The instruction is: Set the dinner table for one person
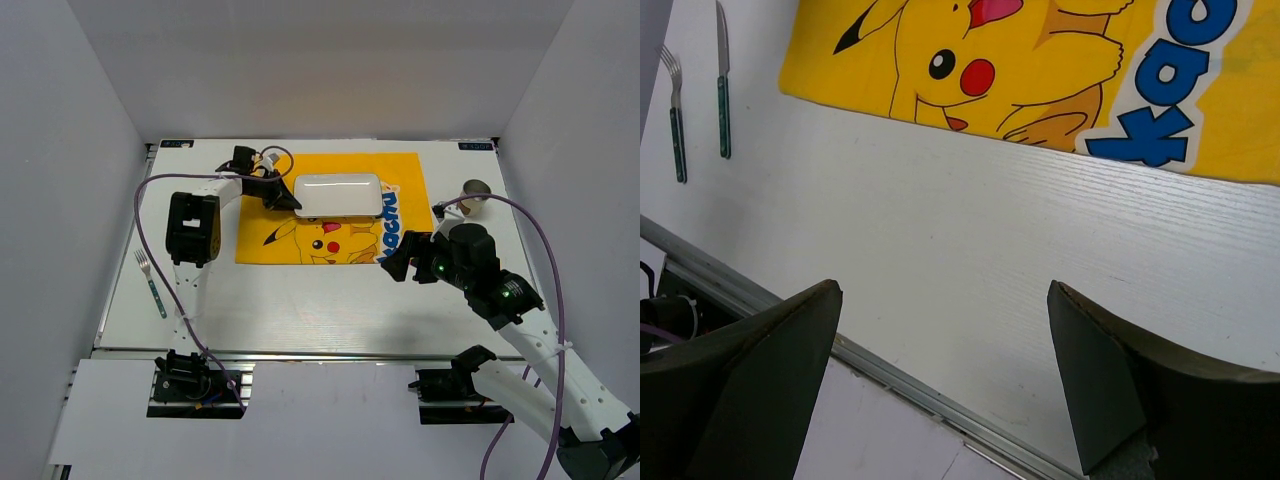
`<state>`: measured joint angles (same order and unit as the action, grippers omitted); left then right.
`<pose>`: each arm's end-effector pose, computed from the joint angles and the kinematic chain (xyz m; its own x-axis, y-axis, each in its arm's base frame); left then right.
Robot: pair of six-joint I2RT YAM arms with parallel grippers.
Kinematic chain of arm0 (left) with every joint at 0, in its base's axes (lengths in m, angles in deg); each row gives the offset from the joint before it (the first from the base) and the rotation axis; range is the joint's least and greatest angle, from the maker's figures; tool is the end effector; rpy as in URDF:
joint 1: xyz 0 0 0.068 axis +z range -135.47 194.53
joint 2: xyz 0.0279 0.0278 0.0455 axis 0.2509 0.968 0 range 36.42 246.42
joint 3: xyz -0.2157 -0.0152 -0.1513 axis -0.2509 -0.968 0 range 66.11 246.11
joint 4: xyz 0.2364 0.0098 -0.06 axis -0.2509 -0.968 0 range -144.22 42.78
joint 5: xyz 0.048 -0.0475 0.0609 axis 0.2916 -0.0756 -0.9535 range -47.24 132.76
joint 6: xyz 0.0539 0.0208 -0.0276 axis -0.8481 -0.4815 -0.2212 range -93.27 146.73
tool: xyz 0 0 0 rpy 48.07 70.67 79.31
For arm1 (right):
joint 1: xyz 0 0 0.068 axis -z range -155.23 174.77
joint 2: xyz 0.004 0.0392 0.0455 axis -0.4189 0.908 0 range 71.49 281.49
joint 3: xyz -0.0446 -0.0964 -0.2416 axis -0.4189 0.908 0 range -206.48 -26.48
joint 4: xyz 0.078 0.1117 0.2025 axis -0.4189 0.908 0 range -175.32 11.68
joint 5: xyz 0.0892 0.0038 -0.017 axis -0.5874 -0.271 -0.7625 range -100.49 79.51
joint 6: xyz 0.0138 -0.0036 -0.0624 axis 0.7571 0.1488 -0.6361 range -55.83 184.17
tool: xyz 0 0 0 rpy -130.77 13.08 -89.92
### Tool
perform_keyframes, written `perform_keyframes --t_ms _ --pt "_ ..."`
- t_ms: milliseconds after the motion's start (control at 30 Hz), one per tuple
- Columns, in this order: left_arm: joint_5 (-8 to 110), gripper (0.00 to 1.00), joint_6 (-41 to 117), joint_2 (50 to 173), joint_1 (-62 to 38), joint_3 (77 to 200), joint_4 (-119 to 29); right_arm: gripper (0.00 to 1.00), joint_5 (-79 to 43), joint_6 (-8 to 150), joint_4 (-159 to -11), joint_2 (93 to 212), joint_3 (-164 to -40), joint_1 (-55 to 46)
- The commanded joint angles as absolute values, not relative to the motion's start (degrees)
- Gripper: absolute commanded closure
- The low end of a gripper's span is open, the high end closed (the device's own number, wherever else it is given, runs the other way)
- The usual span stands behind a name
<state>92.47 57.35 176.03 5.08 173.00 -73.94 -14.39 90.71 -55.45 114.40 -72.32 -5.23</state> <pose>0.4780 -0.1180 0.1154 -0.9799 -0.1707 -0.1031 -0.0120 0.5662 -0.8242 0.1426 0.0861 0.3025 -0.5973 0.1700 -0.7838 -0.3178 0.8471 0.4259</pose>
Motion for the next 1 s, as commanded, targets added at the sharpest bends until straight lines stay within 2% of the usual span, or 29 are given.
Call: perform_keyframes --t_ms 0,233,967 --pt "104.4 1.00 57.1 170.9 5.5 178.9 -70.2 0.11 -15.3 90.0 -57.5 114.2 -72.1 -5.2" --pt "105.8 1.00 55.4 173.3 5.5 182.8 -73.4 0.11 -15.6 90.1 -57.7 114.5 -71.8 -5.2" --pt "104.1 0.99 53.2 175.5 4.4 182.4 -77.3 0.11 -15.9 90.2 -58.2 113.9 -71.0 -5.1"
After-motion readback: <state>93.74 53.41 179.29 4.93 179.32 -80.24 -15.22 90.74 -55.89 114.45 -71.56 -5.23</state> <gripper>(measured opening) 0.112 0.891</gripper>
